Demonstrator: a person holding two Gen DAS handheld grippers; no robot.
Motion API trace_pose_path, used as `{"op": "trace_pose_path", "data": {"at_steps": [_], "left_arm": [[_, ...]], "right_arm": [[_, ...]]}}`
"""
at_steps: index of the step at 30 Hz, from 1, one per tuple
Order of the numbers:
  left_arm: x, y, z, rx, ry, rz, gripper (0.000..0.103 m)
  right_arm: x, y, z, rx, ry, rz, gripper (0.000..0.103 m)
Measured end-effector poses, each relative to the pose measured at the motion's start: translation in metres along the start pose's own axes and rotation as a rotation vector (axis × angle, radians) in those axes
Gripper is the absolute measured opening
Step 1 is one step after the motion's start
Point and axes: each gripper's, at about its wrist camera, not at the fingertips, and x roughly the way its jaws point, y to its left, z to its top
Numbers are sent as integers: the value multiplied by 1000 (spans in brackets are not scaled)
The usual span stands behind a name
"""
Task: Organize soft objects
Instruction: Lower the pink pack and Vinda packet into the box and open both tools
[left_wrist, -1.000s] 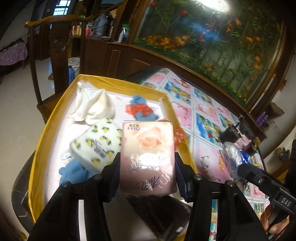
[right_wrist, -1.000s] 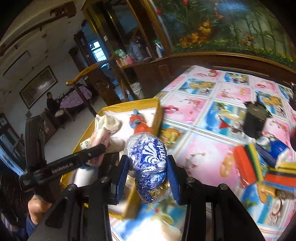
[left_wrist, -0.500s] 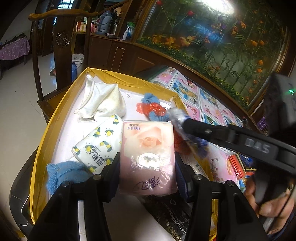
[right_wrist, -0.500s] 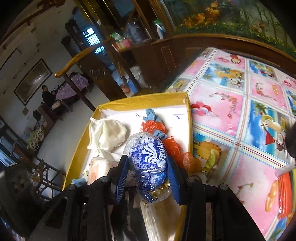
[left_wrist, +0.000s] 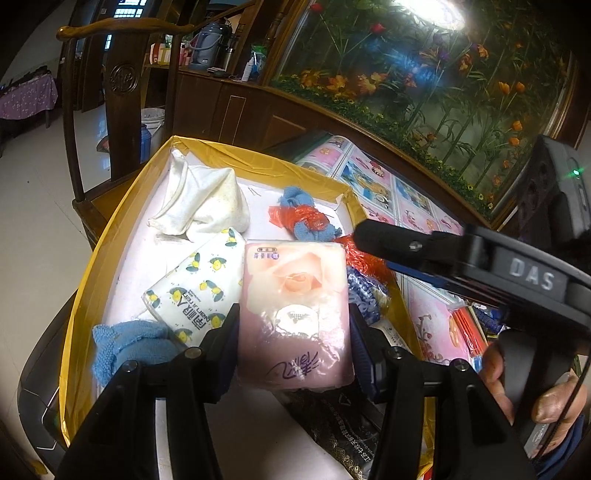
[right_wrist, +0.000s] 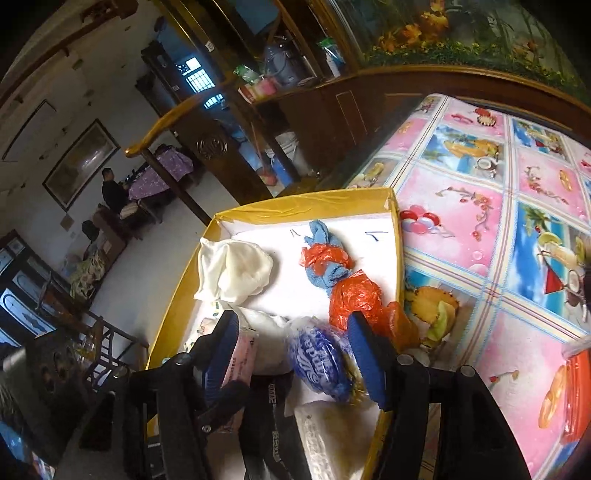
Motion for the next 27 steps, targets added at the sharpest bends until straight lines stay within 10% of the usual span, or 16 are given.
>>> {"op": "trace_pose_path", "data": {"at_steps": [18, 27], "left_arm": [[-9, -11, -14, 41, 21, 54, 68], [-32, -47, -17, 119, -27, 27, 83]], "right_arm": [[-95, -34, -51, 20, -220, 220, 72], [-177, -118, -77, 108, -283, 17, 79]]}}
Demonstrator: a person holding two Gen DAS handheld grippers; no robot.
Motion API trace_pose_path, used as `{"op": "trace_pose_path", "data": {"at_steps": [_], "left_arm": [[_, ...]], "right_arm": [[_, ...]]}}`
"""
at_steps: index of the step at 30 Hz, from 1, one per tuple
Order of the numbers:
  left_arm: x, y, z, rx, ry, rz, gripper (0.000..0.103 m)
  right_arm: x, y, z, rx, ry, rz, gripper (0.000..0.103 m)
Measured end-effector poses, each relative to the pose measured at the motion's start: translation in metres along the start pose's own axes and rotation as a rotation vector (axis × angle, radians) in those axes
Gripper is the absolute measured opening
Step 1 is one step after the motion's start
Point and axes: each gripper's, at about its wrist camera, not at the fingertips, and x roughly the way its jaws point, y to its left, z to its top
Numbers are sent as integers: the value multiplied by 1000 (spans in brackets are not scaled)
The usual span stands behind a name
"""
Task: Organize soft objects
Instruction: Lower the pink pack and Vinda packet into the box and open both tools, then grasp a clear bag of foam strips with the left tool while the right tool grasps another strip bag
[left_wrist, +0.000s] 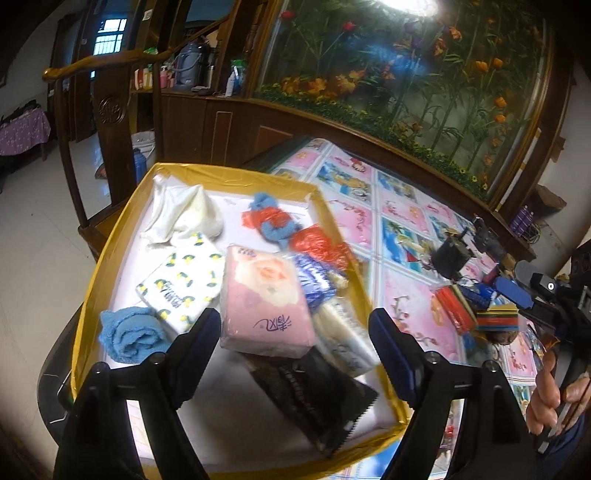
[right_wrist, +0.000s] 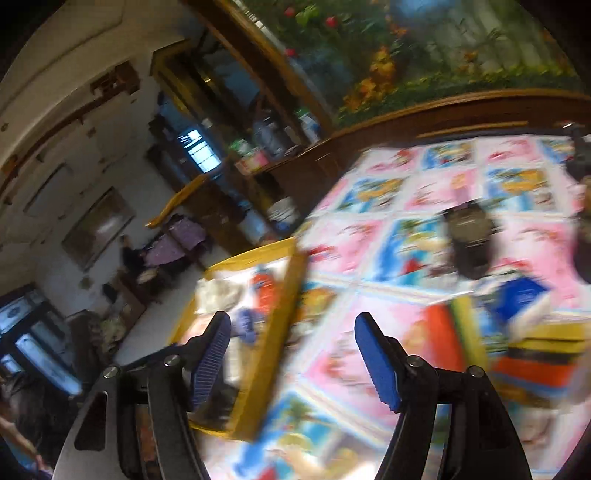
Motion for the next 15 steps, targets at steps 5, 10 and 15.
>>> {"op": "trace_pose_path", "data": {"at_steps": [5, 10, 15], "left_arm": [[4, -30, -5, 51, 20, -38, 83], [8, -60, -12, 108, 38, -71, 83], [12, -82, -14, 151, 71, -115, 83]], "right_arm": [[-44, -63, 3, 51, -76, -268, 84], [-52, -120, 2, 139, -65, -397, 84], [-37, -103, -5, 44, 37, -282, 82]]}}
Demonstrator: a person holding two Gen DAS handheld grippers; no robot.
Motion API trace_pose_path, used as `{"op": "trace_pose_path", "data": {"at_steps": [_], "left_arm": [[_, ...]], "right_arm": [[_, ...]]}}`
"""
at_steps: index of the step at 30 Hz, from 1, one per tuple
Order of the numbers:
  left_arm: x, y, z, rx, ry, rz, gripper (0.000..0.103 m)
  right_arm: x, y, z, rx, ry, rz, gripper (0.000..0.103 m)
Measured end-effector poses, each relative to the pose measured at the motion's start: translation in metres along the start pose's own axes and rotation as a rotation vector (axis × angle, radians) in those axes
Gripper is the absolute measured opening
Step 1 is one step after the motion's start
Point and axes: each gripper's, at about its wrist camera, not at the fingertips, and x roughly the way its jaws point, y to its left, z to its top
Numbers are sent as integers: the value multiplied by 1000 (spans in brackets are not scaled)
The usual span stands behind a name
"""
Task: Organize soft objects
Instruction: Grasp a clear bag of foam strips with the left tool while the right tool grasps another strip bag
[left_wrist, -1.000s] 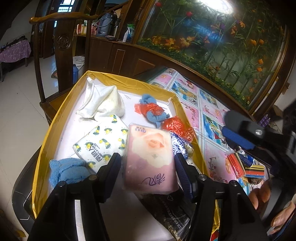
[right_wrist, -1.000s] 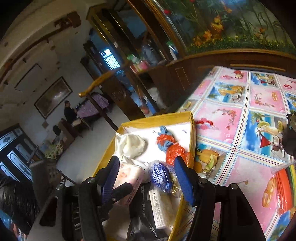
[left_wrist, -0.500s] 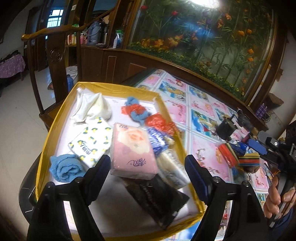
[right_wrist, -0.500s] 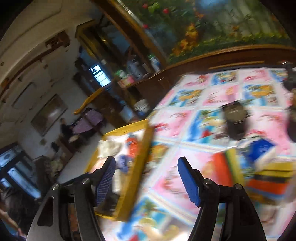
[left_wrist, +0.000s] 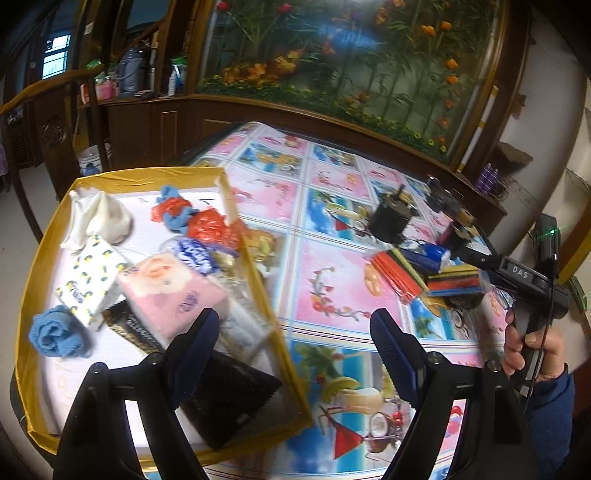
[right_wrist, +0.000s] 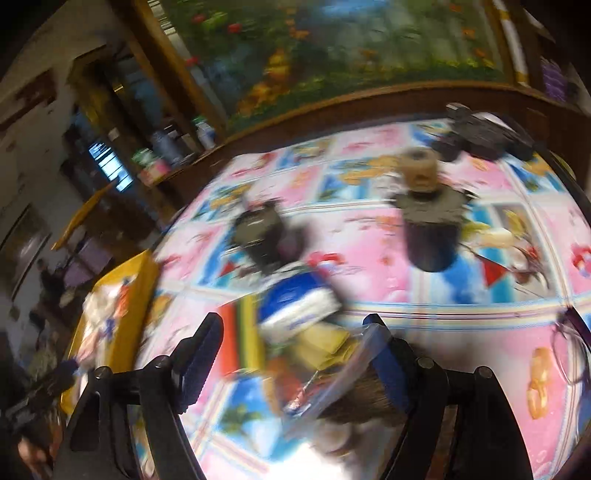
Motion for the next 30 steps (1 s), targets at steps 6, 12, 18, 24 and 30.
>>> {"op": "trace_pose_path", "data": {"at_steps": [6, 12, 18, 24, 30], "left_arm": [[5, -15, 6, 20, 24, -18, 83], [21, -41, 23, 48, 63, -53, 83], [76, -81, 39, 63, 192, -79, 84], [140, -100, 46, -22, 309, -70, 84], [171, -125, 54, 26, 322, -2, 84]], "right_arm": [[-26, 65, -21, -284, 77, 373, 83], [-42, 34, -6, -112, -27, 276, 83], [-55, 4, 10, 50, -104, 254, 83], [-59, -4, 14, 104, -130, 251, 83], [-57, -2, 13, 113, -127, 261, 83]]}}
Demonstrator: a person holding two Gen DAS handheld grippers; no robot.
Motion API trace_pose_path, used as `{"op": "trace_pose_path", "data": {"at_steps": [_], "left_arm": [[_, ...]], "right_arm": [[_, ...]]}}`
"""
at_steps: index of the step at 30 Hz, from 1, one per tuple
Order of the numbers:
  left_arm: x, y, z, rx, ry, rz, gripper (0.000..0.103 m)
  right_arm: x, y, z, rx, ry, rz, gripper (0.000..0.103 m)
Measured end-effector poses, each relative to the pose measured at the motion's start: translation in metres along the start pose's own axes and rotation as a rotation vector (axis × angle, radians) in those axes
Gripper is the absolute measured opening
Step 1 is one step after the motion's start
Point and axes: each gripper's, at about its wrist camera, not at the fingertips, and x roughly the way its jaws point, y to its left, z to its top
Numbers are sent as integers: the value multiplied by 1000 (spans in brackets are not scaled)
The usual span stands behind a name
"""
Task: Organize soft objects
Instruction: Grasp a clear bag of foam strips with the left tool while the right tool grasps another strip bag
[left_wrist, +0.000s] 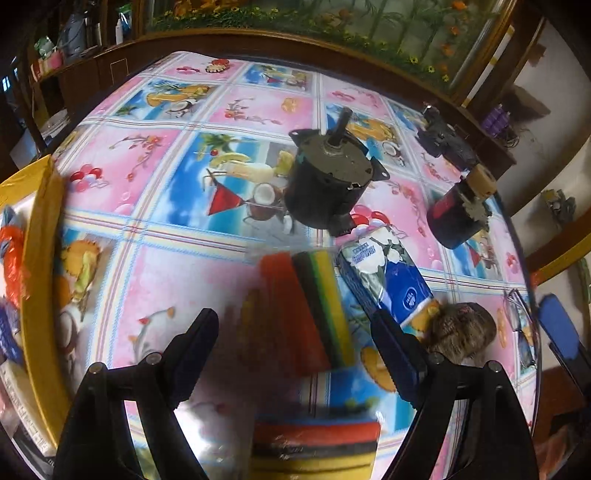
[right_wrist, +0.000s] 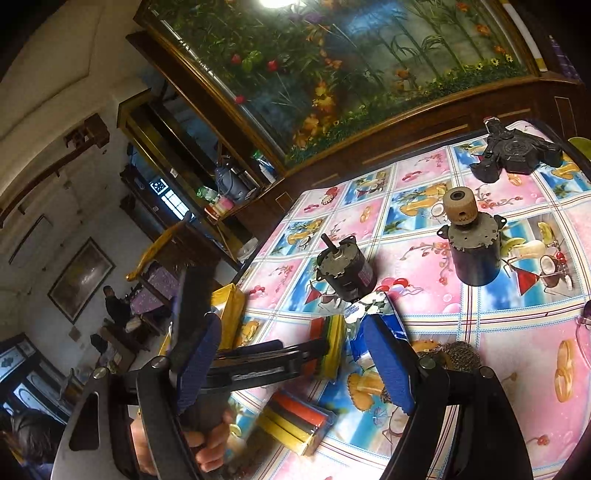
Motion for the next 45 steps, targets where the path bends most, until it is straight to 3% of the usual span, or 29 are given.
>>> {"op": "trace_pose_path", "data": {"at_steps": [4, 5, 7, 9, 14, 21, 31, 38, 45], "left_arm": [[19, -7, 3, 22, 18, 24, 83], [20, -7, 1, 27, 9, 24, 77], [16, -7, -3, 49, -21, 43, 50], [11, 0, -4, 31, -26, 15, 42], [-23, 32, -14, -31, -97, -27, 42], [-94, 67, -45, -21, -242, -17, 42], [-112, 77, -88, 6, -254, -70, 42], [-113, 85, -93, -14, -249, -81, 42], [-113, 82, -94, -11, -252, -85, 42]], "right_arm": [[1, 0, -1, 2, 6, 7, 83], [1, 0, -2, 2, 7, 7, 83], [2, 0, -2, 4, 10, 5, 84], [4, 0, -3, 5, 20, 6, 84], [16, 1, -7, -11, 76, 25, 89], [77, 23, -44, -139, 317, 3, 89], [113, 44, -86, -410, 472, -120, 89], [116, 69, -120, -645, 563, -125, 89], [119, 60, -113, -588, 543, -158, 89]]}}
